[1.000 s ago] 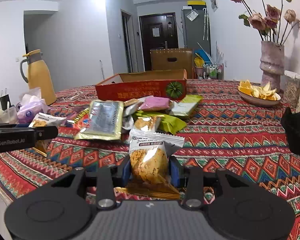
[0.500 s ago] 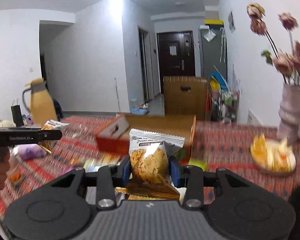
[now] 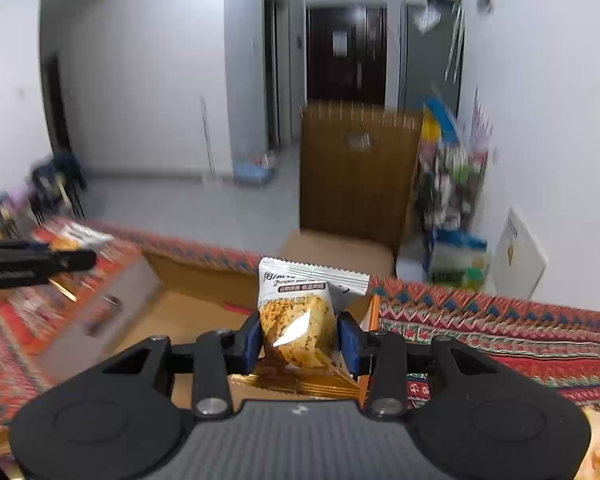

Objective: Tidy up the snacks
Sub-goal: 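Carry the cookie packet with the right tool into the orange box and release, then withdraw the right tool from the box back toward the snack pile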

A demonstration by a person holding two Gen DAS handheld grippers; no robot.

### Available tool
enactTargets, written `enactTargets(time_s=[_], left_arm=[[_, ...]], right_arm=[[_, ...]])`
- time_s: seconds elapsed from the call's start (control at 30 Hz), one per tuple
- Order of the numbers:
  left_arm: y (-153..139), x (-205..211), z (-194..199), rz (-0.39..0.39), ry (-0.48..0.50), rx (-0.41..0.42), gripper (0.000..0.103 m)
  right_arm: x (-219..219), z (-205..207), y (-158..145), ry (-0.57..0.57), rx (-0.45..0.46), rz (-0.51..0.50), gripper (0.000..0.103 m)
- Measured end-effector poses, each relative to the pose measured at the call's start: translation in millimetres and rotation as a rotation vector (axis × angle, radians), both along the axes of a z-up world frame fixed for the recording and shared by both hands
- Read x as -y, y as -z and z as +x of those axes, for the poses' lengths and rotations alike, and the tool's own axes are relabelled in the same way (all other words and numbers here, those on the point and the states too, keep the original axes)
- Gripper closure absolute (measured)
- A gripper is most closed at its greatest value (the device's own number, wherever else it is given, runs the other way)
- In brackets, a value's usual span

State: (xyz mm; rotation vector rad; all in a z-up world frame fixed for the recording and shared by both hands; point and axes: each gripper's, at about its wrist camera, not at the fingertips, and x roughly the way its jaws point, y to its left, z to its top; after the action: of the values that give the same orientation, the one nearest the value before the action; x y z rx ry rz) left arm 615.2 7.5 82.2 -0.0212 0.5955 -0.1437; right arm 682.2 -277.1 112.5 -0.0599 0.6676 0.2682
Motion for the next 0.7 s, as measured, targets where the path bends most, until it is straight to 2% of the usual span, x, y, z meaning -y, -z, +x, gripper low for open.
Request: enactTargets(time_s=[0.1, 0.2, 0.23, 0.3, 0.33, 0.4, 0.43, 0.53, 0.67, 0.7], left_arm=[[30, 3, 37, 0.052, -0.012, -0.068, 0.062], [54, 2, 59, 0.098, -0.025, -0.109, 0.061], [59, 1, 64, 0.100, -0.030, -0.119, 0.059], [67, -3, 70, 0.088, -0.038, -0.135, 0.047], [68, -5, 72, 0.081, -0.044, -0.143, 0.045], [67, -8, 73, 0.063, -0.032, -0.140, 0.043], [65, -9, 71, 0.058, -0.024, -0.131, 0.041], [56, -12, 64, 0.063, -0.032, -0.111, 0.038], [30, -18, 47, 0.036, -0.037, -0.099, 0.035], [22, -18, 40, 0.035, -0.034, -0.092, 0.032]], right_arm=[[-15, 55, 39, 0.035, -0.096, -0.069, 0.064], [-31, 86, 68, 0.050, -0.145, -0.156, 0.064], [-36, 91, 75, 0.056, -0.150, -0.188, 0.064], [-46, 99, 85, 0.047, -0.151, -0.259, 0.056], [-53, 102, 87, 0.042, -0.140, -0.277, 0.051], [-60, 103, 88, 0.016, -0.131, -0.290, 0.033], [-61, 102, 87, 0.014, -0.118, -0.294, 0.029], [-59, 94, 78, 0.024, -0.088, -0.290, 0.027], [-48, 77, 55, 0.030, -0.080, -0.245, 0.027], [-45, 71, 47, 0.032, -0.071, -0.238, 0.027]])
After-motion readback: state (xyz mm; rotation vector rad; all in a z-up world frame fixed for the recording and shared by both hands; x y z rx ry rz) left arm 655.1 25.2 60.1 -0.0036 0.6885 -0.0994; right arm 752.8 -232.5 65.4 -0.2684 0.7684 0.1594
